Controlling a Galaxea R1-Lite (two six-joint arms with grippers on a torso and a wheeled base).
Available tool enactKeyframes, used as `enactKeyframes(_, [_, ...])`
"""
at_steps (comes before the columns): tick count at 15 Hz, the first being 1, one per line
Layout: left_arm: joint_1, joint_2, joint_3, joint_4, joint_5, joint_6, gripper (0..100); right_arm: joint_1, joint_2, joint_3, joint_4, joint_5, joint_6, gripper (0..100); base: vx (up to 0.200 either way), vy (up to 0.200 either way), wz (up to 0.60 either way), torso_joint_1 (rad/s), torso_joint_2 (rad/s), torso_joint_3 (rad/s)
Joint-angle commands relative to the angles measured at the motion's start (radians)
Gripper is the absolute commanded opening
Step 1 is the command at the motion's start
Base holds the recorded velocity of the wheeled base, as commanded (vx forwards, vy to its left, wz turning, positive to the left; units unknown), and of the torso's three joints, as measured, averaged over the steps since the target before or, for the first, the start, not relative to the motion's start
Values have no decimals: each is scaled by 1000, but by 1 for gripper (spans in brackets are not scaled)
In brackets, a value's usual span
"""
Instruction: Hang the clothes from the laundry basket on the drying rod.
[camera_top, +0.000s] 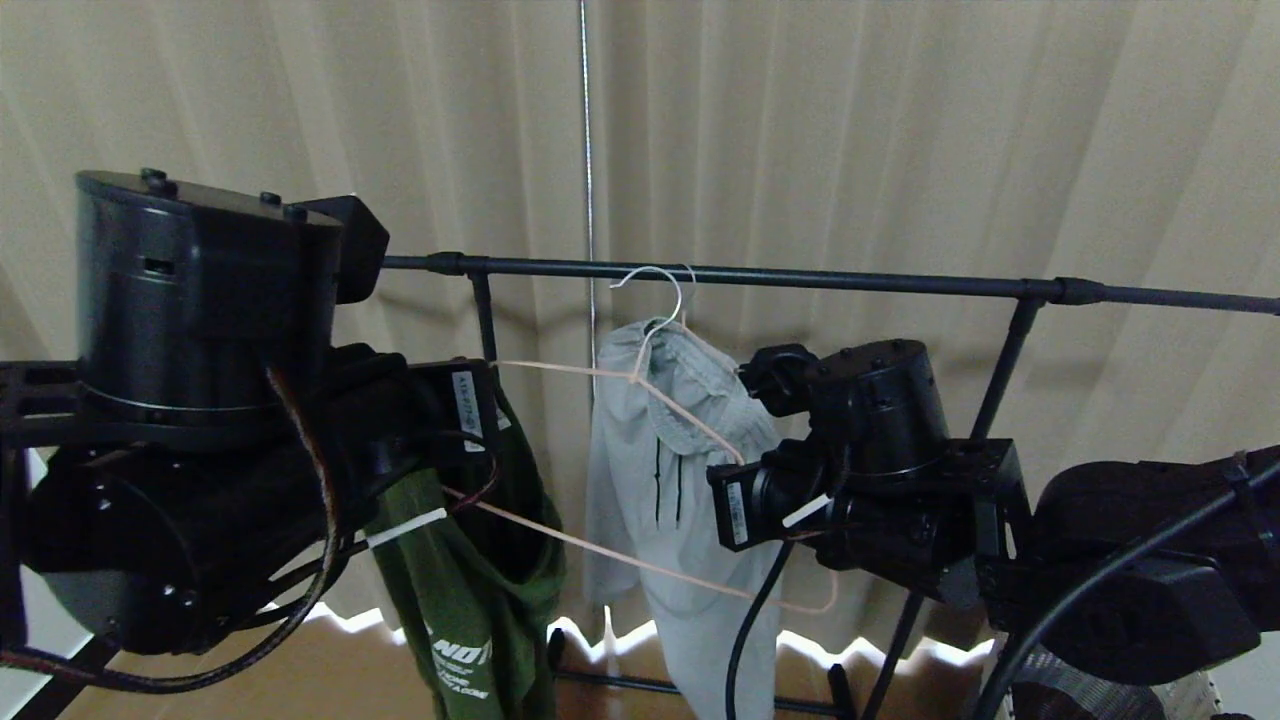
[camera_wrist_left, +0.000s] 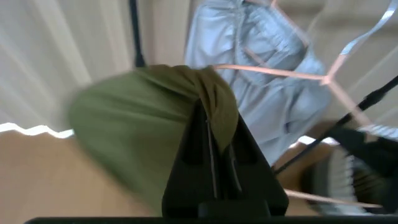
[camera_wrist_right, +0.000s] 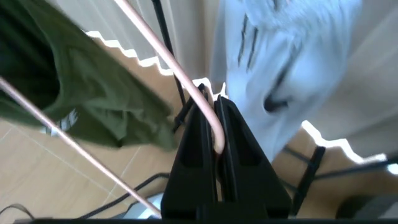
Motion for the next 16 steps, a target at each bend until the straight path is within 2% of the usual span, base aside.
enactKeyframes(1, [-8, 76, -54, -5, -1, -48, 0, 31, 32, -30, 0, 2, -1, 0, 0, 0, 0, 0, 0, 0])
enactKeyframes(6, [-8, 134, -90, -54, -4, -72, 0, 76, 43, -38, -13, 4, 2, 0, 0, 0, 0, 0, 0, 0])
enactKeyframes(10, [-17, 130, -54, -59, -16, -62, 0, 80, 43, -33, -13, 4, 4, 0, 0, 0, 0, 0, 0, 0])
enactKeyframes(12, [-31, 128, -54, -61, -56, -52, 0, 86, 49, -35, -14, 4, 5, 0, 0, 0, 0, 0, 0, 0])
enactKeyframes(13, [-50, 108, -50, -59, -116, -45, 0, 88, 55, -35, -19, 4, 7, 0, 0, 0, 0, 0, 0, 0])
enactKeyframes(14, [-53, 101, -45, -59, -134, -45, 0, 88, 55, -35, -20, 4, 7, 0, 0, 0, 0, 0, 0, 0])
enactKeyframes(16, [-56, 35, 10, -59, -220, -24, 0, 88, 49, -30, -25, 4, 7, 0, 0, 0, 0, 0, 0, 0])
